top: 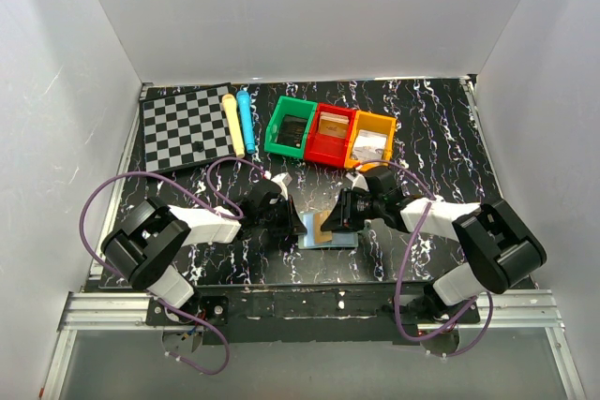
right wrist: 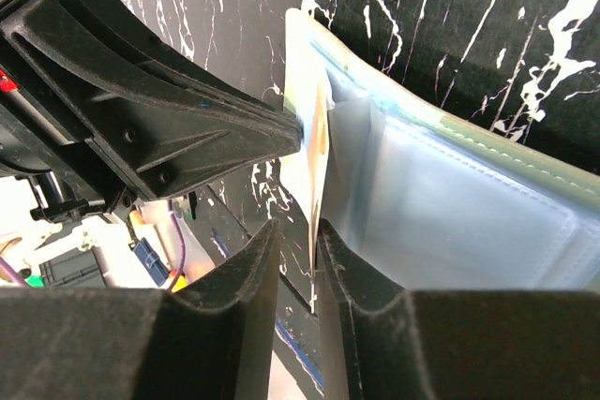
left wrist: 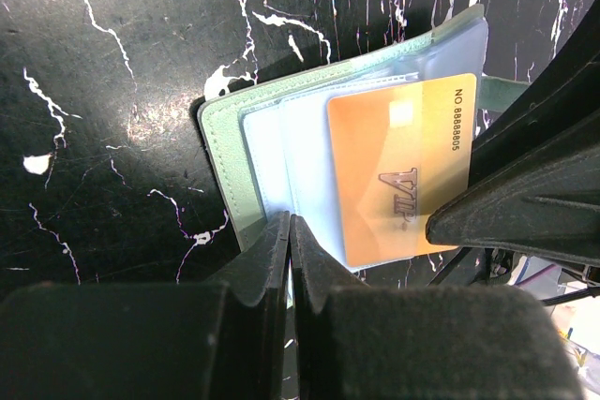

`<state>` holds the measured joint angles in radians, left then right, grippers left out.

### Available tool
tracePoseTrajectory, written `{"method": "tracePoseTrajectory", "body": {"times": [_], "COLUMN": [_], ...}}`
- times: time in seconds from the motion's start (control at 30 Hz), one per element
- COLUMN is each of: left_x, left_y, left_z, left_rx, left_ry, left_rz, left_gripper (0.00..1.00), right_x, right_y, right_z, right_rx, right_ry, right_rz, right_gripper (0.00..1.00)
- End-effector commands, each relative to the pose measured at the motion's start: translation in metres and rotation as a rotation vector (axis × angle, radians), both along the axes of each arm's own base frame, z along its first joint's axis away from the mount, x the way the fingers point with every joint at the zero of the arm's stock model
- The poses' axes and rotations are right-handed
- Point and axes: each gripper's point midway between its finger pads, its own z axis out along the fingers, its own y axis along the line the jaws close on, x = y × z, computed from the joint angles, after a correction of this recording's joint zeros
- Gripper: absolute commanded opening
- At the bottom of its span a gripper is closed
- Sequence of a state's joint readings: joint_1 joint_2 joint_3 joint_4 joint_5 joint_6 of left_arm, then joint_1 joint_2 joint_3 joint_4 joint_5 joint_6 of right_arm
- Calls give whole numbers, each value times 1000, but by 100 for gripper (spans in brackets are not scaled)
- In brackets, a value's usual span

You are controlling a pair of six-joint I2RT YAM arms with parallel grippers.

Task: Take the credit cards out of the card holder
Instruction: Remove the credit card from the card holder.

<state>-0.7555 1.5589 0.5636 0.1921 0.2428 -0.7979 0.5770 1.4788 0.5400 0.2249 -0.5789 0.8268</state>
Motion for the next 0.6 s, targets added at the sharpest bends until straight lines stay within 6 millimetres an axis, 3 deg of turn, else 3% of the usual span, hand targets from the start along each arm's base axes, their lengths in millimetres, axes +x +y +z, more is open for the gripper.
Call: {"method": "tracePoseTrajectory", "body": {"times": [0.0,0.43,0.57], "left_x": [-19,-18,-18], "left_y": [33,33,33], "left_z": [-37,-35,-35], "left_rx": [162,161,162], "left_ry": [74,67,67], "left_rz": [28,25,28], "left_gripper": [0,0,0], "right_x": [1,5,5], "right_y": [-3,-8,-12], "right_z": [7,9,11], "right_rx": [15,16,12], "right_ry": [-36,-38,-42], "right_rz": [6,-9,-13], "right_gripper": [27,15,4]}}
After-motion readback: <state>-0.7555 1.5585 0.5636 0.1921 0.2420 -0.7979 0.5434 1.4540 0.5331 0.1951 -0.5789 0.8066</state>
